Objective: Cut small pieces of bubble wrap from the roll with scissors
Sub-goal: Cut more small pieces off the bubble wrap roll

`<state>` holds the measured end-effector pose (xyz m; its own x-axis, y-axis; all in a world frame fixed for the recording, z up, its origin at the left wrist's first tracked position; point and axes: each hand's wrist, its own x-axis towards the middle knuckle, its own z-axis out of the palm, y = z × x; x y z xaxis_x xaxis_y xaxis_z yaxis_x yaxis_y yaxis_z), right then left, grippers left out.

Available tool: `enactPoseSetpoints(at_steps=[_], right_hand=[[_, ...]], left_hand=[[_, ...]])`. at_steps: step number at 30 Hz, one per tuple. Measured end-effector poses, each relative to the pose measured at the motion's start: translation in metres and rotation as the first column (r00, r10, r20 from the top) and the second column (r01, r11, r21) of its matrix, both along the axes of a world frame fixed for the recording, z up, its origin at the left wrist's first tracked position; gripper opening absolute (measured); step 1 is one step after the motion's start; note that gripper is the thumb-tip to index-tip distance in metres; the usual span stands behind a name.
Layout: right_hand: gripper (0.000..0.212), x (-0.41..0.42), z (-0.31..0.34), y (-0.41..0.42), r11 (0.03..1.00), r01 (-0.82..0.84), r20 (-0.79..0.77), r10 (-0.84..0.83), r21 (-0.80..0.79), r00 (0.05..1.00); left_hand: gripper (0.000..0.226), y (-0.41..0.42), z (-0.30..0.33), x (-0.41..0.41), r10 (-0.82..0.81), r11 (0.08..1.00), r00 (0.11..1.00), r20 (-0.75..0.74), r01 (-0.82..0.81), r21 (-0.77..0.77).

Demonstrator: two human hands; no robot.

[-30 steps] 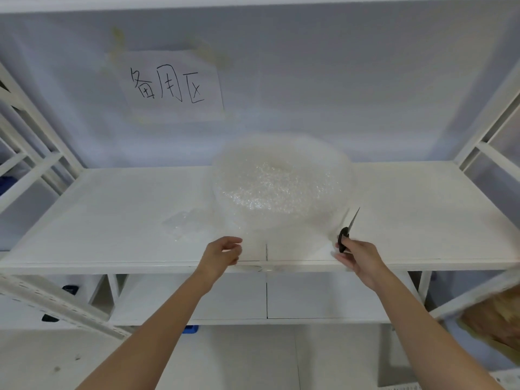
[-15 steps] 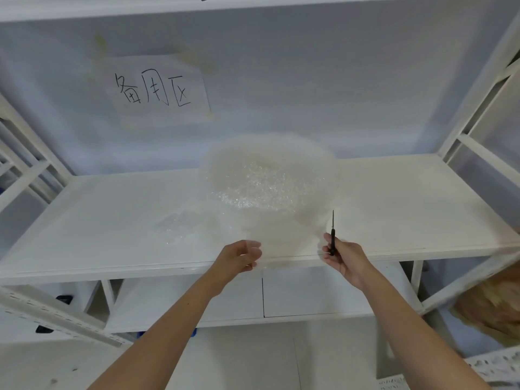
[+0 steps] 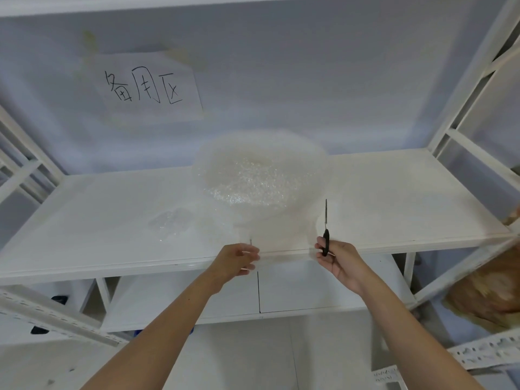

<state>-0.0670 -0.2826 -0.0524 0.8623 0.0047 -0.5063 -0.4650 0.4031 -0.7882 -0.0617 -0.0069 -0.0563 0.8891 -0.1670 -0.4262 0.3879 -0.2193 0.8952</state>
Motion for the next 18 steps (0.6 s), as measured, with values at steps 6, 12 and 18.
enactPoseSetpoints(at_steps=[6, 12, 18], right_hand=[[0.023, -0.017, -0.001, 0.009, 0.994, -0.108, -0.002, 0.108, 0.012, 0.994], [0.039, -0.043, -0.008, 0.026, 0.97, -0.241, -0.008, 0.241, 0.0, 0.97], [0.044, -0.067, -0.014, 0.041, 0.915, -0.402, -0.016, 0.402, -0.033, 0.916]], left_hand=[[0.019, -0.005, 0.008, 0.001, 0.005, 1.0, 1.0, 0.015, -0.004, -0.014], [0.021, -0.012, 0.015, 0.0, 0.051, 0.996, 0.999, -0.017, -0.052, -0.078], [0.022, -0.017, 0.016, -0.004, 0.122, 0.979, 0.991, -0.047, -0.128, -0.157]])
